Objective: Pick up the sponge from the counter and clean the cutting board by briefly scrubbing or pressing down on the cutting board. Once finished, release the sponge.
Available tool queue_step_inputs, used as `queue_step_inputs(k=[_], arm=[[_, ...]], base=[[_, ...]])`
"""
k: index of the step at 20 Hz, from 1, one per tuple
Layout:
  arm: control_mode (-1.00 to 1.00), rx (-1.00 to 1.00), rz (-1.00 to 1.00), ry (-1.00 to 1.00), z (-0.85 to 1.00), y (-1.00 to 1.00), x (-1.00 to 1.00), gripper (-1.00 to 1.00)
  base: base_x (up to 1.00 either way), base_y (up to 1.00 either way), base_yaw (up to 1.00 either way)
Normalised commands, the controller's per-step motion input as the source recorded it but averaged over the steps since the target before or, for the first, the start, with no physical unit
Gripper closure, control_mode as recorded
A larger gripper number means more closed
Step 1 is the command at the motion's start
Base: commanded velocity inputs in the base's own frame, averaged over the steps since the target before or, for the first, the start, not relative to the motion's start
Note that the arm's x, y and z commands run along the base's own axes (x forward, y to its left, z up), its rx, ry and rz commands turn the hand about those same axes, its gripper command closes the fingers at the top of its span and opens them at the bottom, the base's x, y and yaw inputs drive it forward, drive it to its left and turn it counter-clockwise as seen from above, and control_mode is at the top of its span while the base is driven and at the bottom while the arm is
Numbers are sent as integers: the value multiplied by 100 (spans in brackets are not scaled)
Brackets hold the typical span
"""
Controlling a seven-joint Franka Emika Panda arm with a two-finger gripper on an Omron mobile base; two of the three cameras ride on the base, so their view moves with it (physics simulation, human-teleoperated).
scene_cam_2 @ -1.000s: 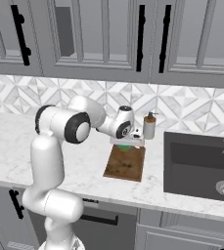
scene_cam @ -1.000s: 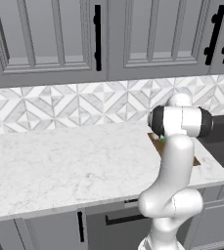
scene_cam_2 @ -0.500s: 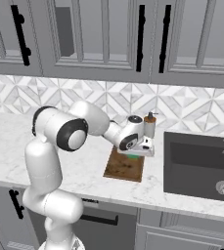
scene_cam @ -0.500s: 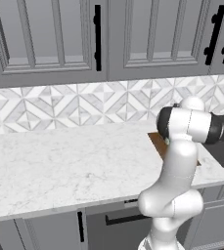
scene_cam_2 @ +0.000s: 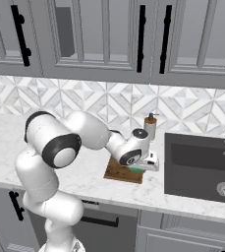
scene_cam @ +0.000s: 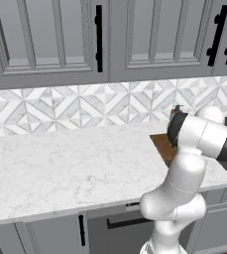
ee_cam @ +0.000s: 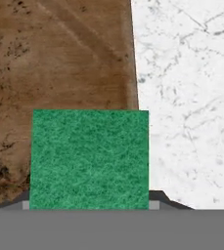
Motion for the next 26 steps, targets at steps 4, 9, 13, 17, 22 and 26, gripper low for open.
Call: queue_step_inputs(k=[4, 9, 13, 17, 22, 26], arm=[[-100, -1, 7, -6, -29, 1, -100, 100], [-100, 0, 14, -9, -25, 18, -99, 100], [-100, 0, 13, 0, -12, 46, 6, 100], [-100, 0, 13, -1, 48, 24, 62, 100], [-100, -2, 4, 3, 84, 2, 42, 100], [-100, 0, 3, 9, 18, 27, 53, 100]], base=[[0, 0, 0], [0, 0, 0], [0, 0, 0], [0, 0, 0], [0, 0, 0], [0, 0, 0]])
